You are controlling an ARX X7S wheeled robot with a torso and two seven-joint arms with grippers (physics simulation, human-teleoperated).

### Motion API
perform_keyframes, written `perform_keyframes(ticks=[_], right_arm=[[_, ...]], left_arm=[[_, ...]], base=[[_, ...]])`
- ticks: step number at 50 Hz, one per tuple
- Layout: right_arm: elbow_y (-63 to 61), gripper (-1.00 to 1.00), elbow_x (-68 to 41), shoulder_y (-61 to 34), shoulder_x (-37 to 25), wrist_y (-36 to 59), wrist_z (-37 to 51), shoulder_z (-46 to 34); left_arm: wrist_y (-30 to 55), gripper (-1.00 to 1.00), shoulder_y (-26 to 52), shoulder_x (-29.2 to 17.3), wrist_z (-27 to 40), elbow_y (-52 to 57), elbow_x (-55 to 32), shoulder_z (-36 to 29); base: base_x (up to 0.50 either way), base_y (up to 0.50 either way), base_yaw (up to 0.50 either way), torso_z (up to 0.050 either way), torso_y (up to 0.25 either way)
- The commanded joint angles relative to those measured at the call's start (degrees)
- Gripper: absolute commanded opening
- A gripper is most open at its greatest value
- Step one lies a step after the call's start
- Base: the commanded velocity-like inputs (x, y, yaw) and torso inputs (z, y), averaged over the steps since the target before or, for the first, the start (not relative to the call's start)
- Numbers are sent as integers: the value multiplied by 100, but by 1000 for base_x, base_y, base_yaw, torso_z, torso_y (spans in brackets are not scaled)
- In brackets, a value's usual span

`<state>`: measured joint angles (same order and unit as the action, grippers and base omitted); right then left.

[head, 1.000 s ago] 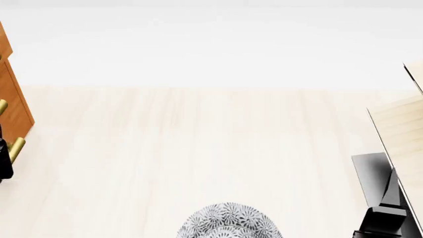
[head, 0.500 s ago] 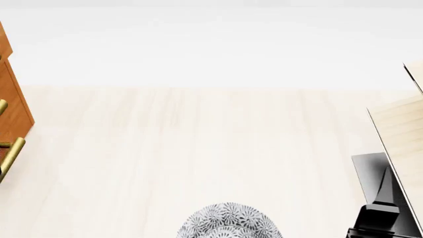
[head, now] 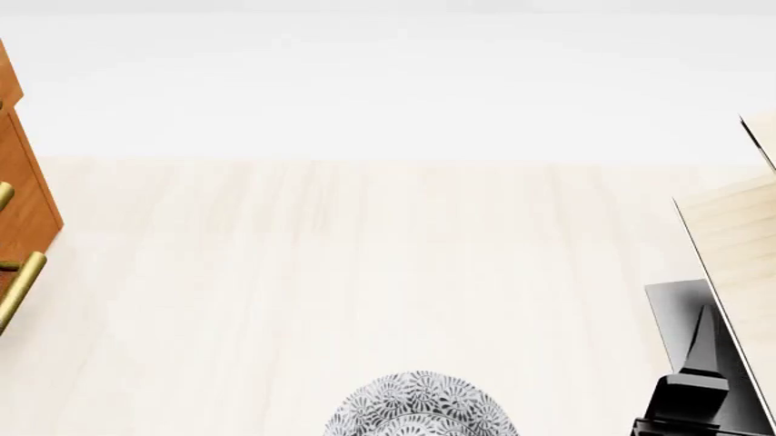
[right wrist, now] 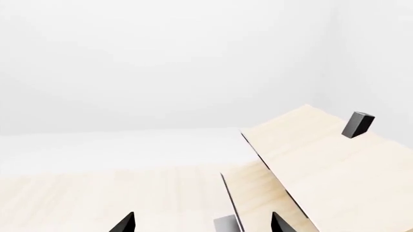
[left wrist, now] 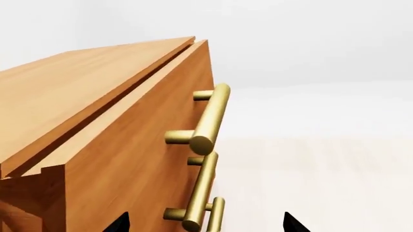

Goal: Close the top drawer of the cabinet and put the bowl on top of it.

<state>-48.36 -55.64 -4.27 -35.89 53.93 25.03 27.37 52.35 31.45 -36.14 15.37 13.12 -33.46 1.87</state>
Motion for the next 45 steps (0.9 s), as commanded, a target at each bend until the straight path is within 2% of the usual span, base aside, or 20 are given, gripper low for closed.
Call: perform_keyframes(ticks=[1, 34, 45], right_arm=[[-39, 100, -75, -13, -37, 15, 41, 6], [70, 100, 132, 167, -11, -226, -76, -68], [81, 100, 141, 184, -17, -259, -75, -91]], left_arm=[[-113, 100, -23, -43, 41, -44, 113, -26], [-347, 100, 119, 60, 181, -567, 356, -103], [-295, 100, 199, 122, 449, -622, 470, -72]], base=[[0, 0, 0, 0, 0], [0, 0, 0, 0, 0], [0, 0, 0, 0, 0]])
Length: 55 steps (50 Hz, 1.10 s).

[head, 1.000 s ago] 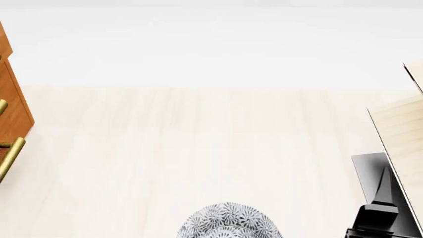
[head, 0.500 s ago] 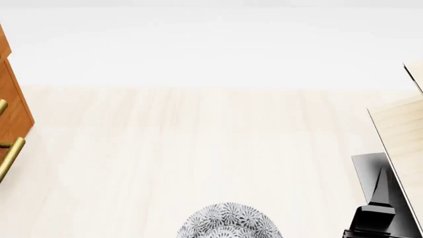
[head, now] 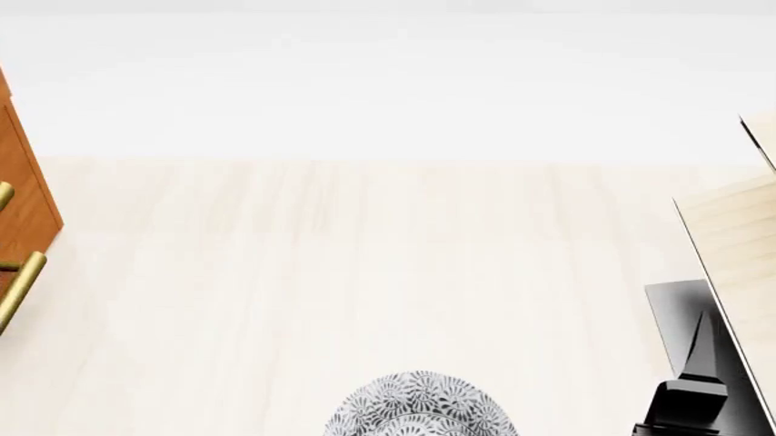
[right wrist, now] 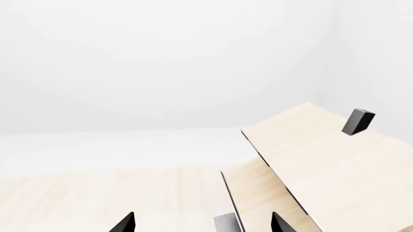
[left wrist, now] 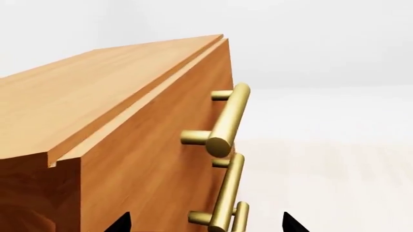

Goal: Close the top drawer of the cabinet and put the bowl on top of it.

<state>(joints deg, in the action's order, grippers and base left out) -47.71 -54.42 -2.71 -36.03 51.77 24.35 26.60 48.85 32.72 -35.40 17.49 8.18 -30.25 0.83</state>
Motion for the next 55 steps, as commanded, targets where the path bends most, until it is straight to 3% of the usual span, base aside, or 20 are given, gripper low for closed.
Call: perform_keyframes(ticks=[1, 43, 55], right_arm=[[8, 100, 16, 39, -3, -46, -8, -8], [-60, 100, -191, 186, -99, -101, 45, 243], [24, 100, -22, 128, -37, -180, 1, -35]], left_arm=[[63, 100, 78, 57, 242, -121, 126, 60], [213, 100, 351, 94, 864, -265, 627, -240], [894, 100, -50, 29, 749, 1315, -64, -78]], base=[[0, 0, 0, 0, 0], [0, 0, 0, 0, 0], [0, 0, 0, 0, 0]])
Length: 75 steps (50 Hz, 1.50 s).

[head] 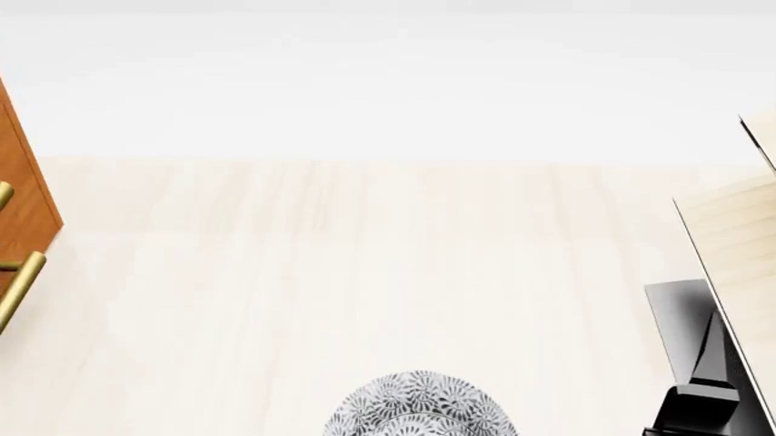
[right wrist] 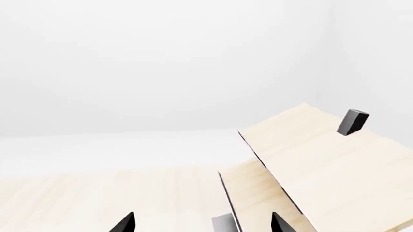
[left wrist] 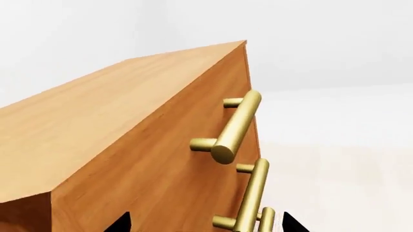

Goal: Close the top drawer of the cabinet and put the bowl on top of it.

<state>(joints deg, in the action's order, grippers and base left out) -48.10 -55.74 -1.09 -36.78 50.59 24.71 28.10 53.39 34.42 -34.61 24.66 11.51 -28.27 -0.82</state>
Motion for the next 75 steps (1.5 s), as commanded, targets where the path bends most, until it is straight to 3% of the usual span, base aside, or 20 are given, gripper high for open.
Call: perform_keyframes(ticks=[1, 16, 26, 40, 56, 67, 68, 72, 74, 75], right_arm=[[69, 100, 124, -28, 43, -74, -42, -193], [148, 100, 259, 97, 115, -224, -135, -254], [63, 100, -157, 57, 215, -32, 193, -127], [-346, 100, -39, 406, 282, -205, 98, -178], [-298, 100, 38, 477, 291, -330, 14, -204], [-247, 100, 147, 571, 321, -454, -103, -259], [-311, 100, -620, 239, 21, -88, 368, -29], [-341, 100, -801, 223, -39, -31, 466, 49], [-197, 100, 63, 606, 257, -519, -37, -266], [-265, 100, -487, 368, 42, -253, 289, -95]], left_arm=[[446, 100, -236, -48, 48, 1050, -265, 82], [1071, 100, -937, 90, 248, 2723, -1063, 488], [908, 100, -1707, -18, 214, 3755, -1281, 710], [419, 100, -2546, -42, 63, 4158, -1193, 753], [330, 100, -2547, -144, 66, 4150, -1113, 643], [1066, 100, -1835, -39, 48, 3984, -2329, 1031], [1108, 100, -1763, -53, 20, 3994, -2395, 990], [1449, 100, -1346, 70, 200, 3840, -2882, 1066], [1571, 100, -1179, 89, 278, 3812, -2980, 1013], [1563, 100, -1058, 82, 277, 3787, -2921, 931]], base=[[0, 0, 0, 0, 0], [0, 0, 0, 0, 0], [0, 0, 0, 0, 0], [0, 0, 0, 0, 0], [0, 0, 0, 0, 0], [0, 0, 0, 0, 0], [0, 0, 0, 0, 0], [0, 0, 0, 0, 0], [0, 0, 0, 0, 0], [0, 0, 0, 0, 0]])
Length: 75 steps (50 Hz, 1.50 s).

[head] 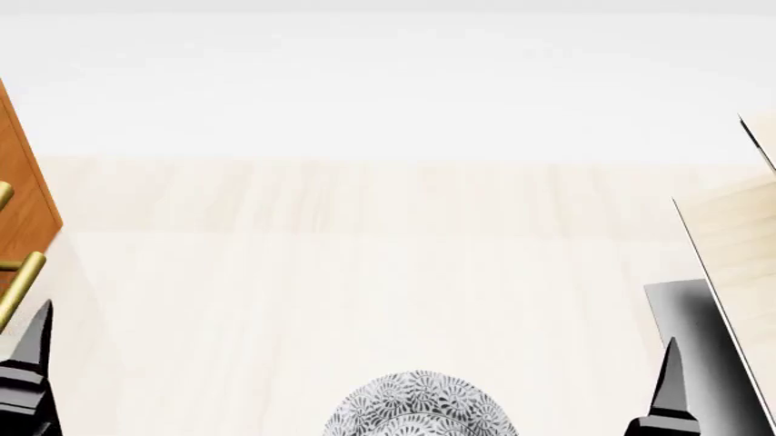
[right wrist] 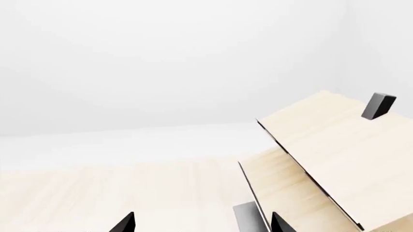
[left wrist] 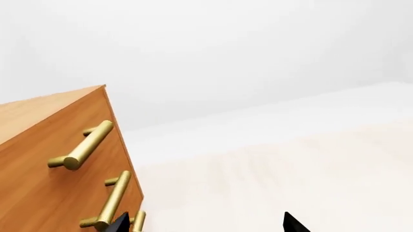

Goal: Close the top drawer of the cabinet and put the bowl on top of it.

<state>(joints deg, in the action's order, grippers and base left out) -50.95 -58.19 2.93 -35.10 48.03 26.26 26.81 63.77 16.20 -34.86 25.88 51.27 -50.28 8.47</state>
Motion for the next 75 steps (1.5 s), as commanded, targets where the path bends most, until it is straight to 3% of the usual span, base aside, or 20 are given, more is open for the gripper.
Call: perform_keyframes(ticks=[1, 5, 8, 10, 11, 12, 13, 14, 18, 20, 22, 23, 27, 29, 31, 37, 42, 43, 47, 75], right_arm=[[-14, 100, -521, -145, -223, 118, 308, 105], [45, 100, 248, 218, 53, -313, -133, -184], [-106, 100, -771, -157, -359, 108, 498, 140], [-48, 100, 56, 257, -63, -304, -5, -80], [-126, 100, -747, -9, -414, -24, 485, 179], [-133, 100, -815, -20, -442, -1, 536, 206], [-133, 100, -834, -23, -454, 7, 556, 216], [-54, 100, -116, 313, -180, -334, 122, 2], [-26, 100, 68, 433, -100, -470, 7, -43], [-98, 100, -773, 81, -471, -135, 543, 165], [-30, 100, -101, 367, -207, -437, 144, -53], [-70, 100, -705, 133, -474, -224, 509, 118], [52, 100, 136, 513, -142, -625, -4, -136], [-30, 100, -685, 188, -502, -282, 506, 98], [-43, 100, -746, 165, -533, -258, 553, 106], [-106, 100, -836, 160, -547, -257, 603, 113], [-81, 100, -96, 555, -229, -591, 130, -71], [-191, 100, -786, 351, -548, -379, 553, 146], [-313, 100, -1007, 417, -633, -361, 661, 311], [-289, 100, -748, 652, -561, -497, 503, 347]], left_arm=[[538, 100, 853, 110, 184, -233, -667, -59], [723, 100, 1238, 260, 242, -545, -988, -56], [709, 100, 1511, 312, 151, -788, -915, -285], [683, 100, 1609, 331, 92, -918, -864, -397], [707, 100, 1704, 357, 41, -1019, -891, -460], [702, 100, 1746, 365, 14, -1061, -882, -502], [721, 100, 1778, 368, -5, -1083, -909, -527], [707, 100, 1827, 383, -38, -1142, -885, -579], [735, 100, 2073, 446, -123, -1401, -835, -783], [795, 100, 2308, 499, -128, -1539, -845, -869], [879, 100, 2523, 574, -95, -1668, -909, -898], [937, 100, 2738, 645, -73, -1816, -901, -972], [1011, 100, 2981, 782, -75, -2043, -976, -1043], [1033, 100, 3074, 811, -66, -2087, -952, -1127], [1077, 100, 3231, 850, -60, -2172, -986, -1143], [1126, 100, 3445, 940, -87, -2427, -987, -1272], [1251, 100, 3701, 1065, -34, -2587, -1182, -1216], [1272, 100, 3792, 1123, -28, -2687, -1197, -1232], [1307, 100, 4004, 1226, -49, -2949, -1222, -1302], [1193, 100, 4965, 1734, -824, -4871, -1392, -1651]], base=[[0, 0, 0, 0, 0], [0, 0, 0, 0, 0], [0, 0, 0, 0, 0], [0, 0, 0, 0, 0], [0, 0, 0, 0, 0], [0, 0, 0, 0, 0], [0, 0, 0, 0, 0], [0, 0, 0, 0, 0], [0, 0, 0, 0, 0], [0, 0, 0, 0, 0], [0, 0, 0, 0, 0], [0, 0, 0, 0, 0], [0, 0, 0, 0, 0], [0, 0, 0, 0, 0], [0, 0, 0, 0, 0], [0, 0, 0, 0, 0], [0, 0, 0, 0, 0], [0, 0, 0, 0, 0], [0, 0, 0, 0, 0], [0, 0, 0, 0, 0]])
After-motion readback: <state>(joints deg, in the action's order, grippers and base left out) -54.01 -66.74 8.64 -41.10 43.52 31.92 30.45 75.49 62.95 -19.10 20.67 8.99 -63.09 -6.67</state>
